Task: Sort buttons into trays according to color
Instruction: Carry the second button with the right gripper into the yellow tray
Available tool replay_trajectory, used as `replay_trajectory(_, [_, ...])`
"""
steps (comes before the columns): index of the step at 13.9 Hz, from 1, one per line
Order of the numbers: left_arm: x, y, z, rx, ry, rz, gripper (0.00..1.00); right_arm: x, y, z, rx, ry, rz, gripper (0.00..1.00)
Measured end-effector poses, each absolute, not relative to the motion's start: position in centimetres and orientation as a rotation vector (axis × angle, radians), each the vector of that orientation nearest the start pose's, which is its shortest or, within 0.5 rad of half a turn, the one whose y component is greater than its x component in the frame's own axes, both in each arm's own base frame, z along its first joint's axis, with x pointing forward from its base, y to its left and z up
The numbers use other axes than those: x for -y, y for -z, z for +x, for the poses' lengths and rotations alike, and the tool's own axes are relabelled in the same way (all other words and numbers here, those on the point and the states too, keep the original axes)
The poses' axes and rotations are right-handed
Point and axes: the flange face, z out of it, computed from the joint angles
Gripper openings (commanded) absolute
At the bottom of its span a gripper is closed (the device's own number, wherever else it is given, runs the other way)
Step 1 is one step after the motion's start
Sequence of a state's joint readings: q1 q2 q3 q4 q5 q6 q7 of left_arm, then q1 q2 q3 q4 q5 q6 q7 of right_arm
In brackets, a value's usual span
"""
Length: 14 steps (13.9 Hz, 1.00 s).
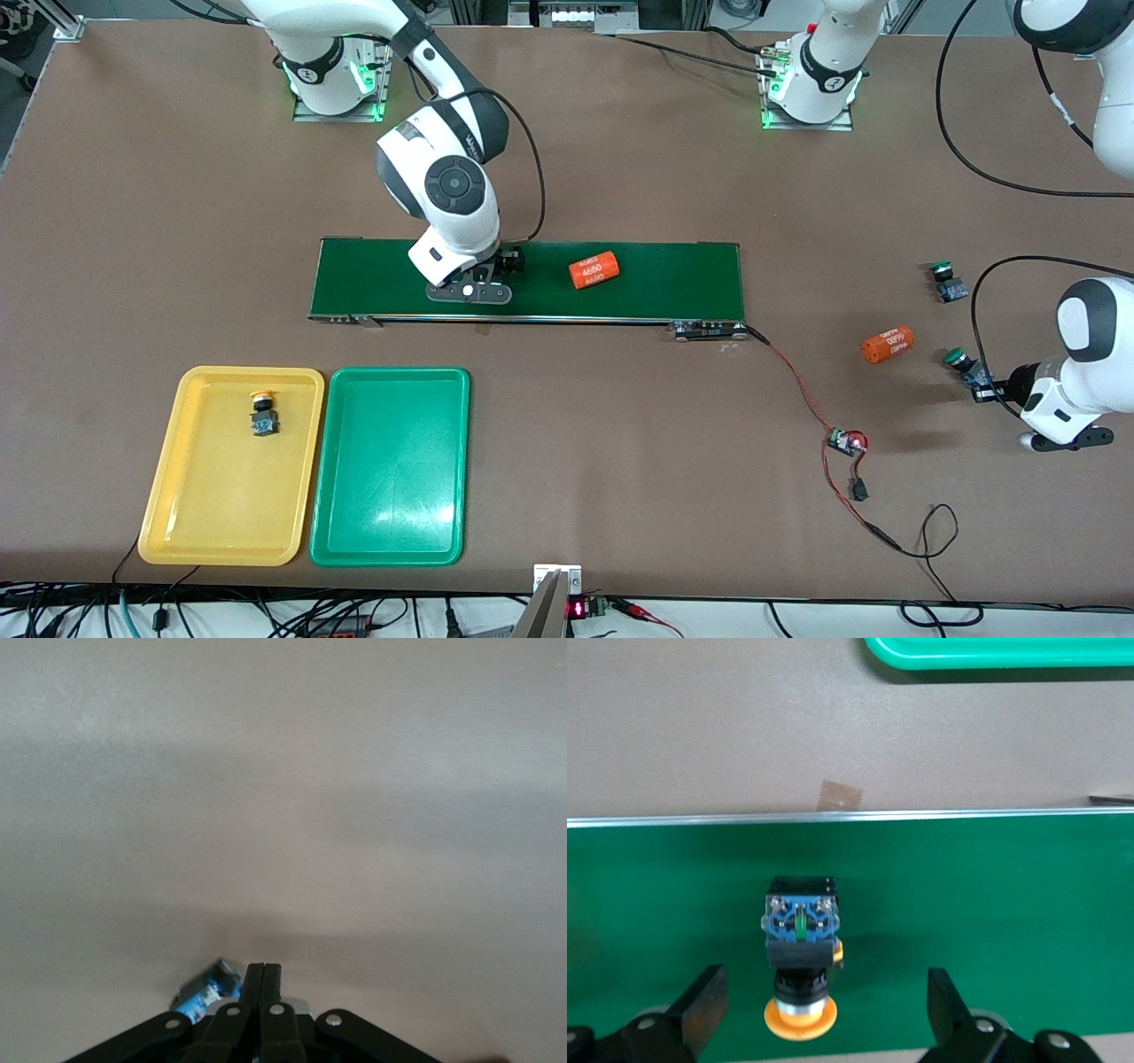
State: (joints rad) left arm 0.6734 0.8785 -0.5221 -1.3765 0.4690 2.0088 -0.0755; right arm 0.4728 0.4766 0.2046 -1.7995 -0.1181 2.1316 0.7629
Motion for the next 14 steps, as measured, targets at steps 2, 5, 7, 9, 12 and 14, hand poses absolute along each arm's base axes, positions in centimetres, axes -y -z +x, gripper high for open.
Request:
replay_trajectory(2, [-20.9,-23.1,68.7,0.199,-0.197,-3.122,0.0,-38.7,-26.7,50.7,-0.058,-0.159,-3.222,0.97])
replay_trajectory(5, [-21.5,-22.9,68.4,0.204,-0.207,-3.121,0.0,-38.3,-25.5,51.3,-0.074,-0.148,-3.216,0.78])
replay_trajectory(7, [-21.8,-22.8,68.3,0.206,-0.212,-3.12,0.17,-38.0,-25.4,51.5,-0.081,-0.143,-3.216,0.58])
replay_trajectory(9, [-21.9,-22.5,68.1,0.209,-0.222,-3.12,0.64,-37.6,-25.4,51.8,-0.086,-0.14,-3.218,0.43])
replay_trajectory(12, [-22.4,-21.8,67.7,0.222,-0.239,-3.123,1.0,-36.5,-25.6,52.7,-0.082,-0.136,-3.216,0.36])
replay_trajectory(14, [-23.2,-21.2,67.4,0.241,-0.251,-3.126,1.0,-35.4,-26.0,53.7,-0.055,-0.127,-3.21,0.33])
